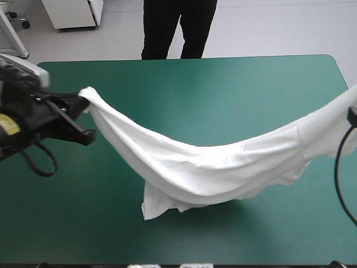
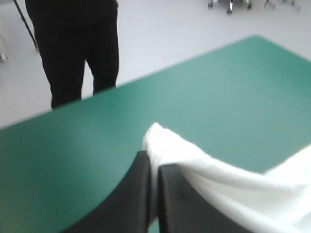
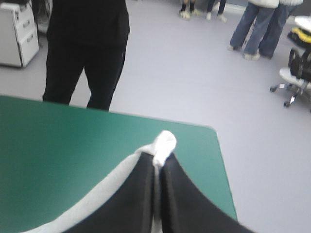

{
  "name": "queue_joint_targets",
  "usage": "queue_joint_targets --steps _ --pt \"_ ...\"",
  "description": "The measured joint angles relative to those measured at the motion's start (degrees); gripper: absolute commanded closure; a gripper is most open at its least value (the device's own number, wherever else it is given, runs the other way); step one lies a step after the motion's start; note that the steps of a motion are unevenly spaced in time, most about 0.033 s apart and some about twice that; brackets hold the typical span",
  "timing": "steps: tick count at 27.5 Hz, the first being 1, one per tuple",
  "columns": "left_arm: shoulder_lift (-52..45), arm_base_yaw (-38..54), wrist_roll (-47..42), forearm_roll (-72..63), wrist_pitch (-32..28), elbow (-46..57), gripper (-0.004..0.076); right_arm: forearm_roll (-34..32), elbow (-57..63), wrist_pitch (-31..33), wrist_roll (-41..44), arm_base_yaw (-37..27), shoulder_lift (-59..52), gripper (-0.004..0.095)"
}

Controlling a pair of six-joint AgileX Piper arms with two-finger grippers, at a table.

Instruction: Fold the cloth

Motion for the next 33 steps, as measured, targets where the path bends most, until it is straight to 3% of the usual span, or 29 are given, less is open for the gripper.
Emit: queue_joint_targets --steps 3,5,14,23,33 --pt "2.3 0.0 -3.7 1.7 -6.3 16.5 0.0733 -0.3 18.9 -0.9 8.4 0.0 -1.2 0.0925" --pt "5.3 0.0 -7.1 4.2 -11.0 21.9 0.0733 -1.4 29.2 -6.4 14.4 0.0 0.4 0.0925" --pt "20.4 0.0 -9.8 6.7 -22.0 22.8 0.0733 -3.7 34.8 -21.5 25.2 -4.5 16.2 0.0926" --pt "32.3 4.5 -10.7 6.8 -24.9 18.1 0.0733 13.7 26.6 -26.6 11.6 -17.2 34.0 0.0925" --pt "40.1 8.7 -11.0 7.2 -26.9 17.1 0.0733 27.8 18.4 -28.6 -1.1 -23.7 46.8 0.0925"
